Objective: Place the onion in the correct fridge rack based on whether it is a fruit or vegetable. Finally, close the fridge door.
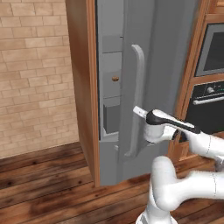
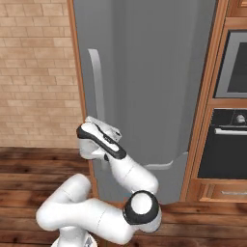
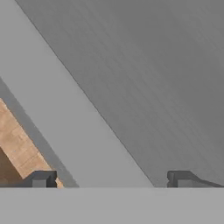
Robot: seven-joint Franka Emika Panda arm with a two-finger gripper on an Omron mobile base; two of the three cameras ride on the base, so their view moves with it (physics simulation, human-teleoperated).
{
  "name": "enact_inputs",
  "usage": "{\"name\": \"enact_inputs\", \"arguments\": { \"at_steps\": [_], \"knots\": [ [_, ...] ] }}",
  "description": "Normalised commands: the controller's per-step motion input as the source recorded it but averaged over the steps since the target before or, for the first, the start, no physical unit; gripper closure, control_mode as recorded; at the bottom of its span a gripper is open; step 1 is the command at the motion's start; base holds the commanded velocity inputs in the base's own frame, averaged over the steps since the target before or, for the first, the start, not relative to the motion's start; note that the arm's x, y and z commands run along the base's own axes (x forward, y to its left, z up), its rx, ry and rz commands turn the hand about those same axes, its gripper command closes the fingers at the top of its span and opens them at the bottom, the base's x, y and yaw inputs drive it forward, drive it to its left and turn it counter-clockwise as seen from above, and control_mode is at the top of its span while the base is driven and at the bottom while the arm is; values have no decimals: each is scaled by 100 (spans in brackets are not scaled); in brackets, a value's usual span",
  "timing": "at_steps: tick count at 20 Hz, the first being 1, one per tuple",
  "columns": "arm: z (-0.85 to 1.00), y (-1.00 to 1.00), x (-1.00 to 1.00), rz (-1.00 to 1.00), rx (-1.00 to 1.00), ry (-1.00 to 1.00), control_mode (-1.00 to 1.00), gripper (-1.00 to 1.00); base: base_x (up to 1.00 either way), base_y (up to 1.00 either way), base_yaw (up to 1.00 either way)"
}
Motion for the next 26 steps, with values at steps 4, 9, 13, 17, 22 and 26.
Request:
{"name": "enact_inputs", "arguments": {
  "at_steps": [4, 9, 13, 17, 22, 26],
  "knots": [
    [47, 73, 89, -20, -5, -20, -100, -100, 0, 0, 0],
    [63, 44, 99, -21, 0, -13, -100, -100, 0, 0, 0],
    [51, 51, 100, -25, 0, -11, -100, -100, 0, 0, 0],
    [26, 57, 100, -33, -4, -2, -100, -100, 0, 0, 0],
    [1, 32, 100, -25, -2, 9, -100, -100, 0, 0, 0],
    [0, 2, 100, -7, 0, 20, -100, -100, 0, 0, 0]
  ]
}}
